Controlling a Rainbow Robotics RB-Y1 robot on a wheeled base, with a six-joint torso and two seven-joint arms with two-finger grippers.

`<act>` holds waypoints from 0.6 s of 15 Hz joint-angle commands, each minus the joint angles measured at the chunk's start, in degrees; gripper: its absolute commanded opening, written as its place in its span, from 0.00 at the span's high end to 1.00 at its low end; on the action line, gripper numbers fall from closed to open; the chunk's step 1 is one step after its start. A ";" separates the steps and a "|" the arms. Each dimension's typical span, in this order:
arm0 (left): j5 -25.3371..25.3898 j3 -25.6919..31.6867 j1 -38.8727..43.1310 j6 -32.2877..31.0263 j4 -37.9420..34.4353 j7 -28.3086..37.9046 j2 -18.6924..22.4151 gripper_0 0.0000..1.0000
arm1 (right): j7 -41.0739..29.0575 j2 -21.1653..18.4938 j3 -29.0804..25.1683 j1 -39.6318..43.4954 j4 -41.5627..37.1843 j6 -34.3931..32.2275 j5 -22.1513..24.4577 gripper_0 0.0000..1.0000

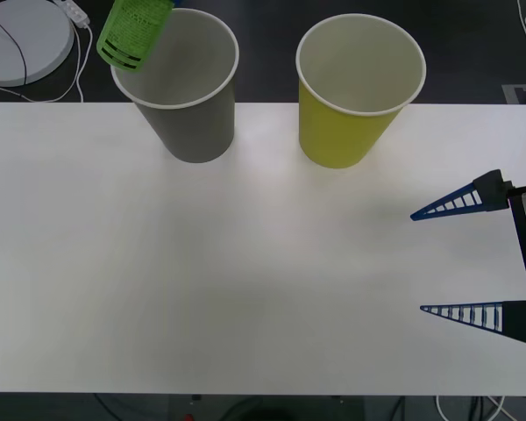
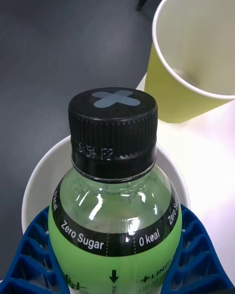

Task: Put the can into the green bin and the plastic bottle into the gray bin

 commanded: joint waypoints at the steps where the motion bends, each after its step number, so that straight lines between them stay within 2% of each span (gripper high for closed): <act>1: -0.06 0.01 0.00 0.84 0.17 -0.08 -0.32 1.00 | 0.00 0.00 0.00 0.00 0.00 0.00 0.00 0.00; 5: -0.06 0.01 0.00 1.45 0.35 -0.34 -0.41 0.99 | 0.00 0.00 0.00 0.00 0.00 0.00 0.00 0.00; 6: -0.15 0.01 0.00 1.45 0.43 -0.43 -0.50 0.67 | 0.00 0.00 0.00 0.00 0.00 0.00 0.00 0.00; 7: -0.15 0.01 0.00 1.54 0.43 -0.43 -0.41 0.00 | 0.00 0.00 0.00 0.00 0.00 0.00 0.00 0.00; 9: -0.15 0.01 0.00 1.63 0.52 -0.43 -0.41 0.00 | 0.00 0.00 0.00 0.00 0.00 0.00 0.00 0.00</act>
